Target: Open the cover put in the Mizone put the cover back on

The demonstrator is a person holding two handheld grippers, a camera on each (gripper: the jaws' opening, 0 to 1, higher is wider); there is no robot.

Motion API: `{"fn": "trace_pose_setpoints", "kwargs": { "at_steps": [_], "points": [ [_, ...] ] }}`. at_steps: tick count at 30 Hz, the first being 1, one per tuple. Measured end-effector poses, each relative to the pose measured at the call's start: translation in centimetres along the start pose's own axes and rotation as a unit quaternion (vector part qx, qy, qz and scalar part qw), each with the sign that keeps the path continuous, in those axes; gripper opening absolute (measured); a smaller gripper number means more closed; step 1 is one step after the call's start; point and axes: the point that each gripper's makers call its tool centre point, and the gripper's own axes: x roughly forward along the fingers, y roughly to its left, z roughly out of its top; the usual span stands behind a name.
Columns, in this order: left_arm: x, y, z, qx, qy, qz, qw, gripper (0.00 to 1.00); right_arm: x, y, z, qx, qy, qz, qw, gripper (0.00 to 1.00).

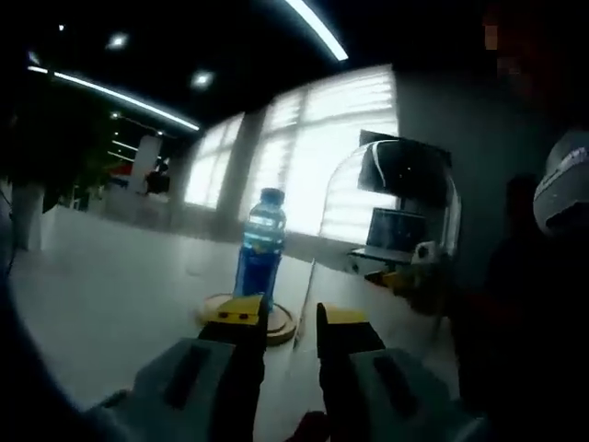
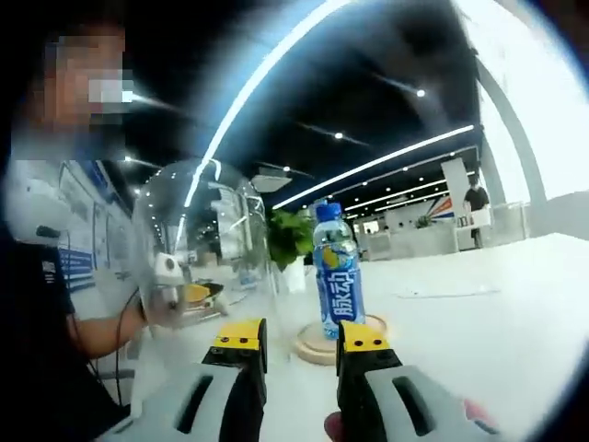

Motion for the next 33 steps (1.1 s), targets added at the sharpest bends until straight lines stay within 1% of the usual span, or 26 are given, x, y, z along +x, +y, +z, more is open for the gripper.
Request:
{"fn": "trace_pose_setpoints", "kwargs": {
  "at_steps": [2, 4, 5, 6, 8, 10, 11, 13, 14, 15, 16, 17, 18, 19, 20, 21, 22, 23, 24, 26, 28, 30, 31, 32, 33],
  "points": [
    [0.2, -0.2, 0.3, -0.007, -0.003, -0.003, 1.0, 0.14, 0.1, 0.5, 0.6, -0.001, -0.005, 0.02, 0.9998, 0.19],
    [0.4, -0.5, 0.4, -0.002, 0.0, -0.007, 1.0, 0.14, 0.2, 1.1, 1.2, 0.016, -0.008, 0.045, 0.9988, 0.17],
    [0.5, -0.7, 0.2, 0.008, 0.009, -0.014, 0.9998, 0.14, 0.2, 1.0, 1.5, 0.017, -0.009, 0.048, 0.9987, 0.17],
    [0.6, -1.2, 0.0, 0.023, 0.016, -0.027, 0.9992, 0.14, 0.2, 1.2, 1.8, 0.018, -0.011, 0.058, 0.9981, 0.17],
    [0.8, -1.9, -0.3, 0.04, 0.027, -0.047, 0.9977, 0.12, 0.1, 1.6, 2.2, 0.019, -0.014, 0.075, 0.9969, 0.18],
    [1.0, -1.6, -0.2, 0.047, 0.027, -0.037, 0.9978, 0.12, 0.1, 1.9, 2.7, 0.014, -0.018, 0.088, 0.9958, 0.18],
    [1.1, -1.4, 0.1, 0.046, 0.02, -0.031, 0.9983, 0.13, 0.1, 2.0, 2.9, 0.015, -0.017, 0.094, 0.9953, 0.19],
    [1.1, -1.3, 0.7, 0.029, 0.013, -0.034, 0.9989, 0.13, 0.1, 2.2, 2.9, 0.008, -0.012, 0.098, 0.9951, 0.2],
    [1.1, -1.2, 0.9, 0.025, 0.011, -0.033, 0.9991, 0.13, 0.1, 2.3, 3.0, -0.017, -0.014, 0.104, 0.9944, 0.2],
    [1.1, -1.1, 1.0, 0.025, 0.011, -0.033, 0.9991, 0.12, 0.1, 2.4, 3.0, -0.023, -0.012, 0.106, 0.994, 0.2],
    [1.1, -1.1, 1.2, 0.023, 0.009, -0.033, 0.9992, 0.12, 0.1, 2.3, 3.1, -0.018, -0.015, 0.1, 0.9947, 0.2],
    [1.1, -1.1, 1.3, 0.022, 0.01, -0.035, 0.9991, 0.12, 0.2, 2.0, 3.3, -0.009, -0.017, 0.092, 0.9955, 0.18],
    [1.1, -0.9, 1.2, 0.031, 0.018, -0.031, 0.9989, 0.12, 0.1, 2.3, 3.2, 0.009, -0.012, 0.104, 0.9945, 0.13],
    [1.1, -0.9, 1.2, 0.029, 0.019, -0.029, 0.999, 0.12, 0.0, 2.5, 3.2, 0.015, -0.008, 0.111, 0.9937, 0.11],
    [1.0, -0.7, 0.6, 0.028, 0.041, -0.023, 0.9985, 0.13, 0.1, 2.2, 3.3, 0.007, -0.011, 0.105, 0.9944, 0.11],
    [0.9, -0.4, 0.2, 0.025, 0.056, -0.014, 0.998, 0.15, 0.1, 1.9, 3.4, -0.002, -0.015, 0.09, 0.9958, 0.11],
    [1.1, -0.5, 0.2, 0.029, 0.057, -0.02, 0.9977, 0.15, -0.1, 2.2, 3.3, -0.017, -0.011, 0.098, 0.995, 0.11],
    [1.1, -0.5, 0.0, 0.027, 0.061, -0.02, 0.9976, 0.15, -0.1, 2.3, 3.1, -0.017, -0.002, 0.095, 0.9953, 0.12],
    [1.2, -0.7, -0.1, 0.026, 0.063, -0.032, 0.9971, 0.14, 0.0, 1.6, 3.2, -0.011, -0.002, 0.074, 0.9972, 0.12],
    [1.4, -0.8, 0.1, 0.022, 0.056, -0.04, 0.9974, 0.13, -0.2, 1.8, 3.2, -0.02, -0.006, 0.08, 0.9966, 0.12],
    [1.5, -0.8, 0.4, 0.023, 0.048, -0.04, 0.9978, 0.13, -0.3, 1.9, 3.2, -0.003, -0.006, 0.085, 0.9963, 0.12],
    [1.5, -1.3, 0.6, 0.02, 0.044, -0.051, 0.9975, 0.13, -0.3, 2.2, 3.0, -0.01, -0.003, 0.093, 0.9957, 0.11],
    [1.5, -1.4, 0.7, 0.021, 0.044, -0.052, 0.9974, 0.13, -0.4, 2.4, 3.0, -0.015, -0.002, 0.1, 0.9949, 0.11],
    [1.5, -1.5, 0.8, 0.021, 0.046, -0.055, 0.9972, 0.13, -0.4, 2.8, 2.9, -0.016, -0.003, 0.114, 0.9933, 0.11],
    [1.5, -1.8, 0.8, 0.026, 0.048, -0.059, 0.9968, 0.14, -0.4, 3.0, 3.0, -0.013, -0.005, 0.122, 0.9925, 0.11]
  ]
}}
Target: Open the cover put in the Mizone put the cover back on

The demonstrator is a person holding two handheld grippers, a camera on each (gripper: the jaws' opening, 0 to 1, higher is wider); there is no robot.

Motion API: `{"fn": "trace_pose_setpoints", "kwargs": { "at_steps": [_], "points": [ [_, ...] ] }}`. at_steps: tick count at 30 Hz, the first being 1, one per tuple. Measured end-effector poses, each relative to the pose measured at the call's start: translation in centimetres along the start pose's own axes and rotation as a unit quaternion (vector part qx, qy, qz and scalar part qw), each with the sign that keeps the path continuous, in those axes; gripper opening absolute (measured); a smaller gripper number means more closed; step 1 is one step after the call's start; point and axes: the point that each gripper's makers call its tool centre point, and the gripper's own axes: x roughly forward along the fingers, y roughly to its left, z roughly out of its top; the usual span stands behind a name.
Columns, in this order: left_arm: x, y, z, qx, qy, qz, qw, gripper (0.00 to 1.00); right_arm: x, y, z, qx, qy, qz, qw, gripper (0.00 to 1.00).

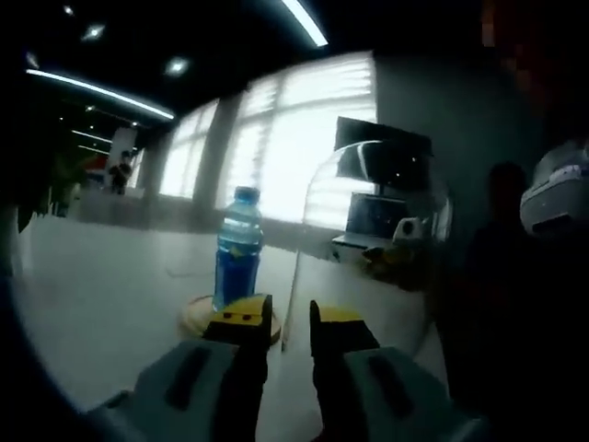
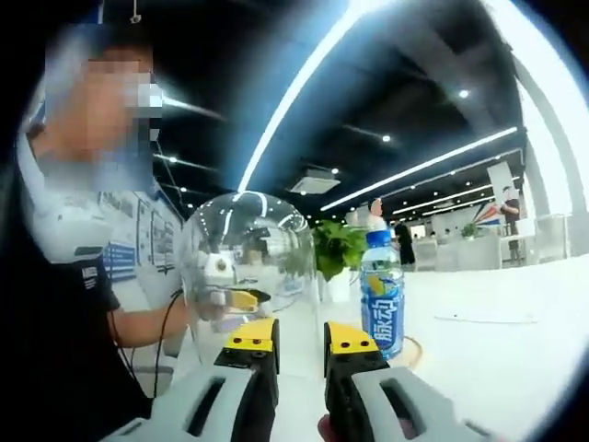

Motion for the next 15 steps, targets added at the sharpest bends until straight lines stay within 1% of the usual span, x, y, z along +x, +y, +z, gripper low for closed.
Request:
{"fn": "trace_pose_setpoints", "kwargs": {
  "at_steps": [1, 2, 4, 6, 10, 13, 15],
  "points": [
    [0.1, -0.1, 0.1, 0.008, -0.001, -0.003, 1.0, 0.15, 0.1, 0.7, 0.2, 0.005, -0.006, 0.022, 0.9997, 0.11],
    [0.1, 0.0, 0.4, 0.018, -0.006, 0.004, 0.9998, 0.16, 0.1, 0.9, 0.3, 0.006, -0.009, 0.028, 0.9995, 0.11],
    [0.0, 0.1, 0.7, 0.018, -0.009, 0.005, 0.9998, 0.18, 0.2, 1.4, 0.8, 0.009, -0.025, 0.045, 0.9986, 0.13],
    [-0.2, 0.1, 1.3, 0.011, -0.02, -0.004, 0.9997, 0.19, 0.4, 1.7, 1.1, 0.022, -0.03, 0.059, 0.9976, 0.15],
    [-0.5, 0.1, 1.6, 0.009, -0.019, -0.02, 0.9996, 0.26, 0.5, 1.6, 1.4, 0.029, -0.036, 0.066, 0.9968, 0.2],
    [-0.7, -0.2, 1.5, 0.011, -0.015, -0.032, 0.9993, 0.3, 0.7, 1.9, 1.2, 0.024, -0.035, 0.072, 0.9965, 0.28],
    [-1.0, -0.4, 1.6, 0.016, -0.013, -0.042, 0.9989, 0.34, 0.8, 2.3, 1.1, 0.019, -0.034, 0.081, 0.996, 0.34]
  ]
}}
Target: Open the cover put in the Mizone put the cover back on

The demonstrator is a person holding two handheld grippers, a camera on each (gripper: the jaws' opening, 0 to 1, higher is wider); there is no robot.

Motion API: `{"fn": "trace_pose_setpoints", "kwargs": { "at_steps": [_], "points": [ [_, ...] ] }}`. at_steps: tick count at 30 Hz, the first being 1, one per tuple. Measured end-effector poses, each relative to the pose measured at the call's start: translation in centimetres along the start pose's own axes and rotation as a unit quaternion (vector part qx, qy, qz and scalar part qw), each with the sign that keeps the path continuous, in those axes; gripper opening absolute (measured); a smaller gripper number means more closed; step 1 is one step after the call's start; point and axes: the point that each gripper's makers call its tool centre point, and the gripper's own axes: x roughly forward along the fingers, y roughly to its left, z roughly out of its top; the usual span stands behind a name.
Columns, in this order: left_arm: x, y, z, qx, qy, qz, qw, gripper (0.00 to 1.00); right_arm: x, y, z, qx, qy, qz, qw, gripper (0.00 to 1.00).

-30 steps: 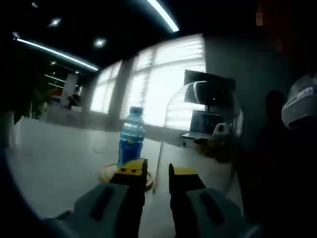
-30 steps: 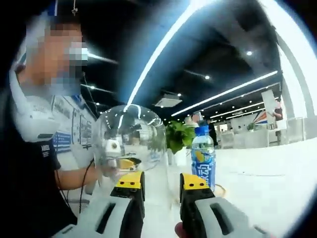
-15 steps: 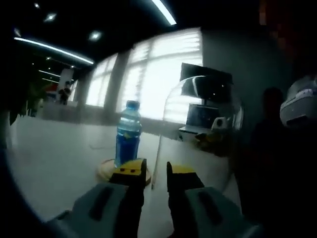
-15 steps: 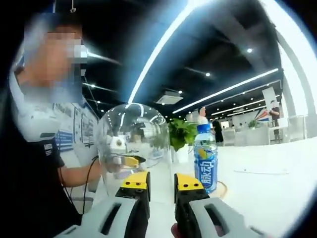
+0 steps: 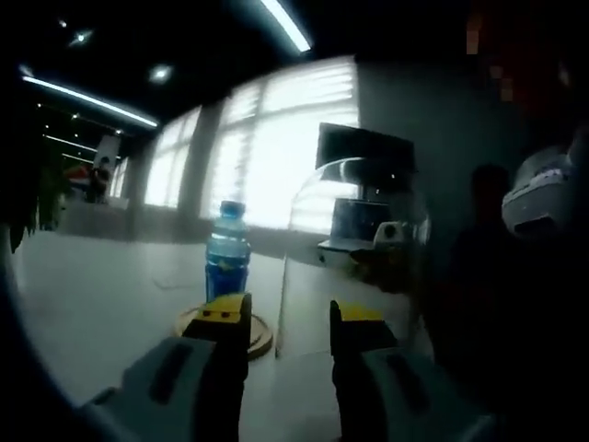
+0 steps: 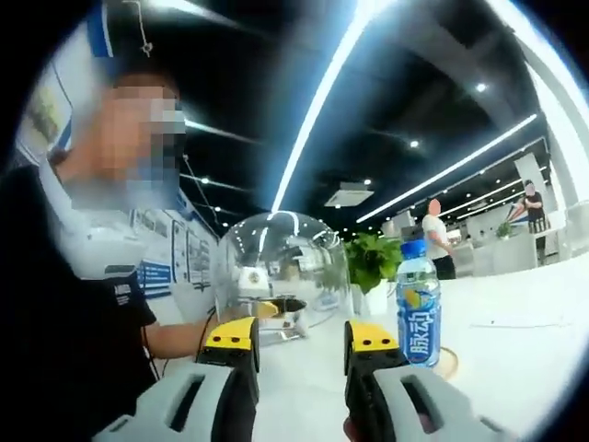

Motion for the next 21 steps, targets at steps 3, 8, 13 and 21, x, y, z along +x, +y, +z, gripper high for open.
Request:
{"fn": "trace_pose_setpoints", "kwargs": {
  "at_steps": [3, 8, 13, 21],
  "points": [
    [-0.3, -0.6, 0.0, 0.003, 0.002, -0.019, 0.9998, 0.43, 0.1, 0.0, -0.4, -0.017, 0.011, 0.009, 0.9998, 0.45],
    [0.0, -2.5, -1.1, 0.007, 0.022, -0.052, 0.9984, 0.55, 0.6, 0.2, -1.6, -0.027, 0.042, 0.018, 0.9986, 0.52],
    [1.1, -3.2, -1.6, 0.003, 0.038, -0.045, 0.9983, 0.63, 1.7, 0.3, -2.4, -0.034, 0.057, 0.018, 0.9976, 0.54],
    [1.9, -5.2, -1.4, 0.022, 0.037, -0.041, 0.9982, 0.64, 3.3, 1.0, -2.9, -0.046, 0.061, 0.022, 0.9968, 0.61]
  ]
}}
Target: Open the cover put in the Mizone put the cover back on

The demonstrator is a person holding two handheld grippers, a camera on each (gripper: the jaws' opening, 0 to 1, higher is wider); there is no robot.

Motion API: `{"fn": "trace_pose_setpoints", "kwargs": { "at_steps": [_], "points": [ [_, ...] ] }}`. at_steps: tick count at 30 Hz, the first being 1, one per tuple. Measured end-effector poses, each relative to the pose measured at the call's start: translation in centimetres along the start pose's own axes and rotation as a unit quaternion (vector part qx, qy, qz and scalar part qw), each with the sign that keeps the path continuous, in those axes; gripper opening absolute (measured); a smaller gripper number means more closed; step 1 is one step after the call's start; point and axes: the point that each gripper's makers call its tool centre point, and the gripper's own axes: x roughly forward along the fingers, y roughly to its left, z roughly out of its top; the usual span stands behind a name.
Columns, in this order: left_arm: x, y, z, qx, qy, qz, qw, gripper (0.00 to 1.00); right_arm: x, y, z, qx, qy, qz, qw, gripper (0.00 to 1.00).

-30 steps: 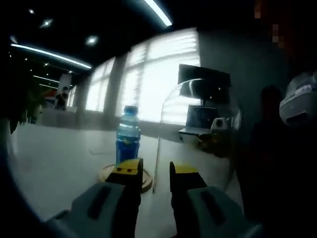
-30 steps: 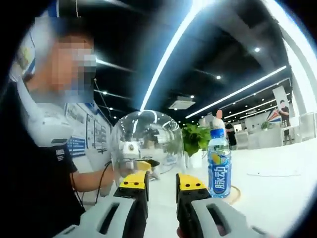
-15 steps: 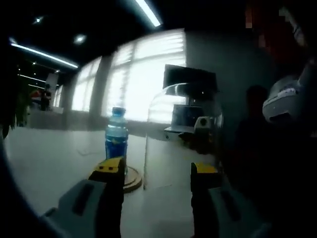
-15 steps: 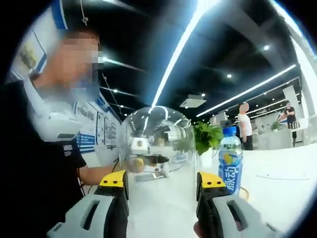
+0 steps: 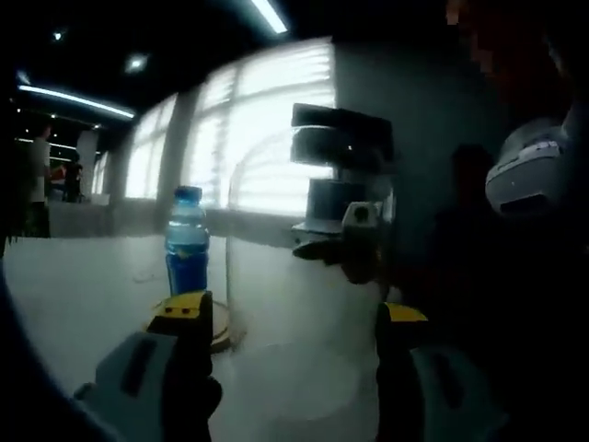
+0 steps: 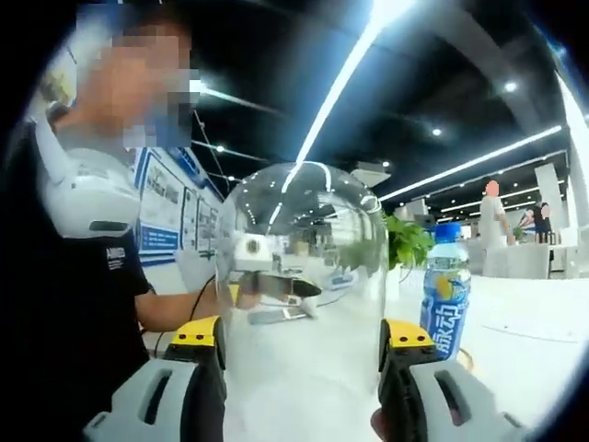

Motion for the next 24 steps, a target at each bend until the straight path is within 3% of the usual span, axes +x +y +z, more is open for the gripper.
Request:
{"fn": "trace_pose_setpoints", "kwargs": {
  "at_steps": [5, 11, 13, 16, 21, 24],
  "points": [
    [0.3, -0.7, 0.3, 0.008, -0.004, -0.018, 0.9998, 0.61, 0.3, -0.1, 0.0, 0.005, 0.006, 0.003, 1.0, 0.62],
    [0.8, -0.6, -0.1, 0.025, -0.017, -0.028, 0.9991, 0.66, 0.6, 0.0, -0.3, 0.019, 0.018, 0.011, 0.9996, 0.64],
    [1.0, -0.6, -0.3, 0.024, -0.012, -0.027, 0.9993, 0.68, 0.7, 0.0, -0.5, 0.014, 0.024, 0.014, 0.9995, 0.65],
    [1.3, -0.7, -0.4, -0.014, -0.006, -0.019, 0.9997, 0.7, 0.8, -0.1, -0.6, 0.034, 0.026, 0.013, 0.999, 0.66],
    [1.8, -1.1, -0.4, -0.018, 0.006, -0.011, 0.9998, 0.71, 0.9, 0.0, -0.7, 0.042, 0.02, 0.011, 0.9988, 0.67],
    [2.2, -1.3, -0.7, 0.0, 0.02, -0.007, 0.9998, 0.72, 1.1, 0.0, -0.7, 0.037, 0.015, 0.015, 0.9991, 0.69]
  ]
}}
